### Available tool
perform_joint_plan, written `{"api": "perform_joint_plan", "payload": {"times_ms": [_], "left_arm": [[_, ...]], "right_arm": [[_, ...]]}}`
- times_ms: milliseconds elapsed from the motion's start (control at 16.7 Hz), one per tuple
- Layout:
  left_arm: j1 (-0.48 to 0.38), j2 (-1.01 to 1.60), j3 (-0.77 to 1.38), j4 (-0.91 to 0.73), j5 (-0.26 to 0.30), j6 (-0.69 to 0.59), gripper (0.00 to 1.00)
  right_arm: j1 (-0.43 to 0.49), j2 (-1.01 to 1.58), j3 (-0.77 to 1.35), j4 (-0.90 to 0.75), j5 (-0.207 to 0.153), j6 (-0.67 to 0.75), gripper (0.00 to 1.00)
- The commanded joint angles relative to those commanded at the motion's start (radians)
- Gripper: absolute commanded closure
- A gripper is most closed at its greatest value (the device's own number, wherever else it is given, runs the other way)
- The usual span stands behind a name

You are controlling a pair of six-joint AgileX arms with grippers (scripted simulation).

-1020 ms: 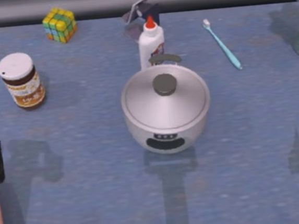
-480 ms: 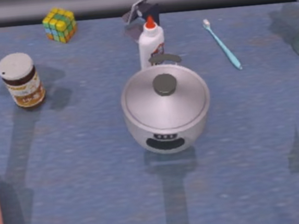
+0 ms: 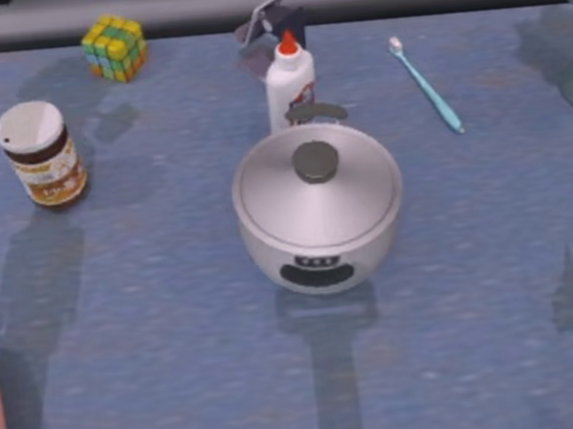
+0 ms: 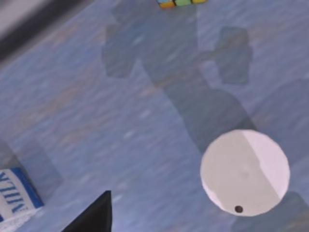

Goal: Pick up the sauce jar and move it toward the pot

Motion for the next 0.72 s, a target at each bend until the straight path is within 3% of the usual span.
{"api": "perform_joint_plan", "payload": {"times_ms": [360,720], "left_arm": [[0.009,0.459,0.404,-0.275,-0.029,0.098,0.00],[0.015,0.628,0.526,-0.394,-0.044,0.128,0.00]], "right_arm": [[0.000,0.000,0.000,0.000,0.000,0.000,0.00],[0.000,0.000,0.000,0.000,0.000,0.000,0.00]]}}
